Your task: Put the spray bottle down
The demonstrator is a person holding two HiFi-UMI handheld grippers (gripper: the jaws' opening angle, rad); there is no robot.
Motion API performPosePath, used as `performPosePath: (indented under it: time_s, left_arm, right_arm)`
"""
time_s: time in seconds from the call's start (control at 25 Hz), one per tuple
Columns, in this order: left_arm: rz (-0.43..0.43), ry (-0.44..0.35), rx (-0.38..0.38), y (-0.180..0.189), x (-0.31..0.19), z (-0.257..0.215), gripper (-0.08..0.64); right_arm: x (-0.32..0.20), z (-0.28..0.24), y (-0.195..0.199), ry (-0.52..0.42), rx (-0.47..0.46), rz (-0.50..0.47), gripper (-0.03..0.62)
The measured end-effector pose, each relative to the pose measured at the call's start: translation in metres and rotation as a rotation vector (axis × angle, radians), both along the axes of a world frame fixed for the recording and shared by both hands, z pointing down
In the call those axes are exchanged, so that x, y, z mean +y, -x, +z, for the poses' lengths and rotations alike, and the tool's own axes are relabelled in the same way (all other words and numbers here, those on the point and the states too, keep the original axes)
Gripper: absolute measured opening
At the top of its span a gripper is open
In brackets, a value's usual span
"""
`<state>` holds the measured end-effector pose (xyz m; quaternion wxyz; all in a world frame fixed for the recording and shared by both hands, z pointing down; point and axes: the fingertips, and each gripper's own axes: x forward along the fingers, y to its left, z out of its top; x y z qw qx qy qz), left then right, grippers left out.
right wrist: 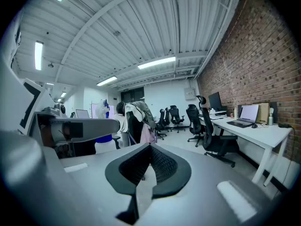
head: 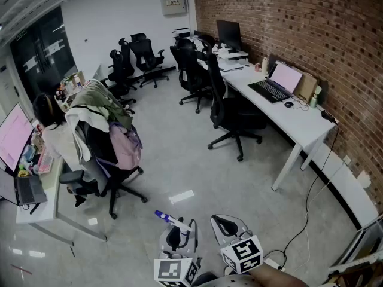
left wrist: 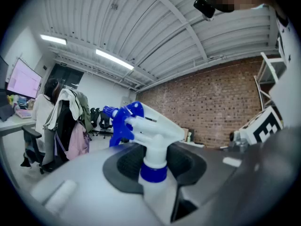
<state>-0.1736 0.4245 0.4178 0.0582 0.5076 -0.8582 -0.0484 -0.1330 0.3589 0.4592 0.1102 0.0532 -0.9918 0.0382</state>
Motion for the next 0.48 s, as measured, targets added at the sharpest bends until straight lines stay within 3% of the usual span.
performPosePath:
  time_s: [0.24, 0.48]
  left_arm:
    - [0.065, 0.015, 0.003, -0.001, -0.015, 0.007, 0.132]
    - [0.166, 0.024, 0.048, -0.007, -0.062, 0.016, 0.132]
  right_arm:
    - [-0.012, 0.007, -0.005, 0.010, 0.008, 0.054, -0.002]
    - [-0.056, 0.013, -0.016, 0.031, 0.012, 0.148, -0.002]
